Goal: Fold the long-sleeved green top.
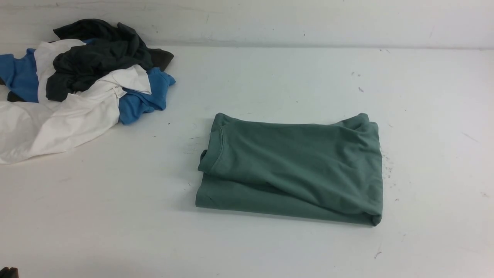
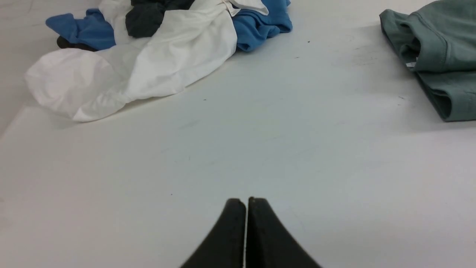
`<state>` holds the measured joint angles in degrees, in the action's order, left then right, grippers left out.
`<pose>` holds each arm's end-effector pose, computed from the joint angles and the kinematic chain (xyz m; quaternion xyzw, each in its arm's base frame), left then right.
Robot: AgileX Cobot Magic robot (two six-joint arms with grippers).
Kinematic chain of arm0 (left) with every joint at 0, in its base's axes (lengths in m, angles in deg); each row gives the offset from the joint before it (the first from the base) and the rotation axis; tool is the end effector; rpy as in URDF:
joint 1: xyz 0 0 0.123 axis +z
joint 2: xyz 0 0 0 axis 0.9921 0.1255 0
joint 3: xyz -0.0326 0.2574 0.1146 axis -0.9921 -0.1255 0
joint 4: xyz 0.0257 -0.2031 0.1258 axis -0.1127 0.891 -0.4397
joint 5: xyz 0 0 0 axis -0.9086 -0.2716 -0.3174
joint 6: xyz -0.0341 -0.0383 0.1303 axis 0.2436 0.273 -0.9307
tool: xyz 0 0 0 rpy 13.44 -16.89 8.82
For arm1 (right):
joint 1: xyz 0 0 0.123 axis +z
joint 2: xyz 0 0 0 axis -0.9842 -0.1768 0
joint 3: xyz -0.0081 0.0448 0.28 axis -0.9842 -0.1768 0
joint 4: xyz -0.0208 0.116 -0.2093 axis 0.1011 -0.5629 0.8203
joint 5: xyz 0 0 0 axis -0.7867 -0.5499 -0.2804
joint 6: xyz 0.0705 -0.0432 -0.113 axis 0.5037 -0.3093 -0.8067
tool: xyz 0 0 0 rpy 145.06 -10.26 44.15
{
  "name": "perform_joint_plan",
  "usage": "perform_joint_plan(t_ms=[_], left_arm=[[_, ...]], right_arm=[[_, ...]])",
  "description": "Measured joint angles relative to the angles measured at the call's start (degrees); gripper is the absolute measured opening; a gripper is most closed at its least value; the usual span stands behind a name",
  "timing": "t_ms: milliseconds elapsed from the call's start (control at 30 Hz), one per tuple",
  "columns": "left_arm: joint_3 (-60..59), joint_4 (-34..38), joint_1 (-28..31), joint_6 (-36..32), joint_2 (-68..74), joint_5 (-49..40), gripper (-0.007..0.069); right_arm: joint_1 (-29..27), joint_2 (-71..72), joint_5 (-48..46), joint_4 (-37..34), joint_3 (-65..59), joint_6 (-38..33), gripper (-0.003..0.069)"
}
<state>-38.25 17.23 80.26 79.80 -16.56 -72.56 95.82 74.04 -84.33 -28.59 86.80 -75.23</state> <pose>0.0894 -0.0009 0.1596 0.0519 0.8012 0.0258 0.5956 0.0320 0.0085 0.3531 -0.0651 0.6002 0.1320 0.7862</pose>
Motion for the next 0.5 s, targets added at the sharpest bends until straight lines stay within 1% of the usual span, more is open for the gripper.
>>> perform_joint_plan(t_ms=[233,333,500], left_arm=[[0.00,0.00,0.00,0.00,0.00,0.00,-0.0004],[0.00,0.00,0.00,0.00,0.00,0.00,-0.0004],[0.00,0.00,0.00,0.00,0.00,0.00,-0.0004]], right_arm=[[-0.48,0.00,-1.08,2.03,-1.56,-0.67,-0.0015],[-2.86,0.01,-1.22,3.33,-4.67,-0.73,-0.0015],[-11.28,0.01,-1.51,7.81,-17.41,-0.86,-0.0015]])
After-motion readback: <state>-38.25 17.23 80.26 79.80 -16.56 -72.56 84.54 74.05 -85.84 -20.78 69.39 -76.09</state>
